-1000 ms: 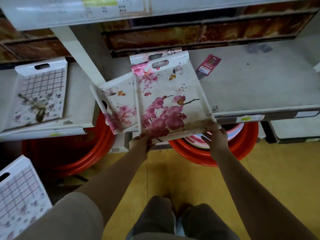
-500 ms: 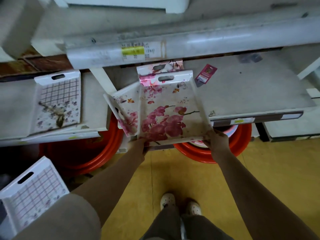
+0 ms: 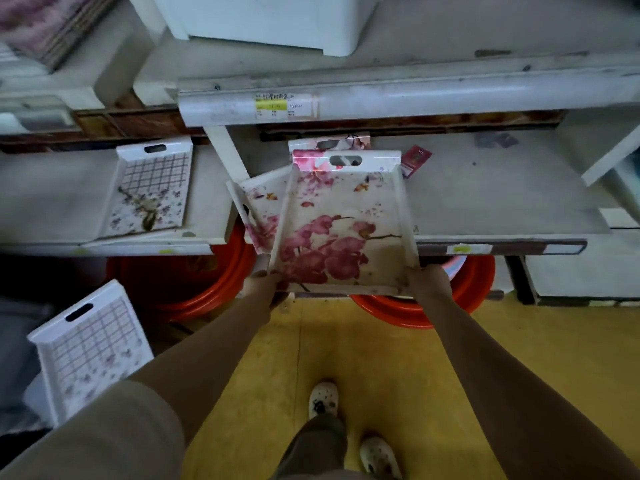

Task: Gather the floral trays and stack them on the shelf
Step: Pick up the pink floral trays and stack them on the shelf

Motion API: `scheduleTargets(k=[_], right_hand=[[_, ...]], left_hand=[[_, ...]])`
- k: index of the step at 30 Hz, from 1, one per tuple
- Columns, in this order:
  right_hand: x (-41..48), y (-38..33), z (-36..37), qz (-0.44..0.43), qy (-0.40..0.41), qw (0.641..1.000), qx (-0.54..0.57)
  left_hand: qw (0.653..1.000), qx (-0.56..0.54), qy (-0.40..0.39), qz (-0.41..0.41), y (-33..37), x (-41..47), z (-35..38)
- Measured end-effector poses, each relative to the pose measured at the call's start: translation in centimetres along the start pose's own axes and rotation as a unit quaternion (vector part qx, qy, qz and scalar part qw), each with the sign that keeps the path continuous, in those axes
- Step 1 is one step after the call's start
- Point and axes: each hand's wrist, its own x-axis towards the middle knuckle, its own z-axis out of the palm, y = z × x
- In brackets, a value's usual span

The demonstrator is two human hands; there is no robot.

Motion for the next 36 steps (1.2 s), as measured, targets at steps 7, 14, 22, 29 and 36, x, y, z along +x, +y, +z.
scheduleTargets(k=[7,14,22,29,36], right_hand=[[-2.6,2.8,-3.5,-0.087,-0.003,0.996,-0.025],[-5.4,4.0,-2.2,-0.134,-0.043,0.990,-0.005],[-11.1,1.5,2.5,-0.199,-0.101,0.974,-0.040],[-18.5,-1.4,8.1,-0.259,-0.142,0.953,-0.067],[-29.2,-1.5,16.4,-0.302,-0.186,0.931,-0.091]], left_hand=[[0.998,-0.022,0.046,0.027,-3.9,-5.3,-0.6],[0.990,-0.052,0.127,0.031,-7.8,-10.0,-4.7],[0.976,-0.094,0.185,0.065,-9.3,-14.1,-12.7],[0.957,-0.171,0.224,0.073,-10.4,-17.4,-21.8],[0.939,-0.205,0.260,0.092,-13.2,-20.8,-35.3]])
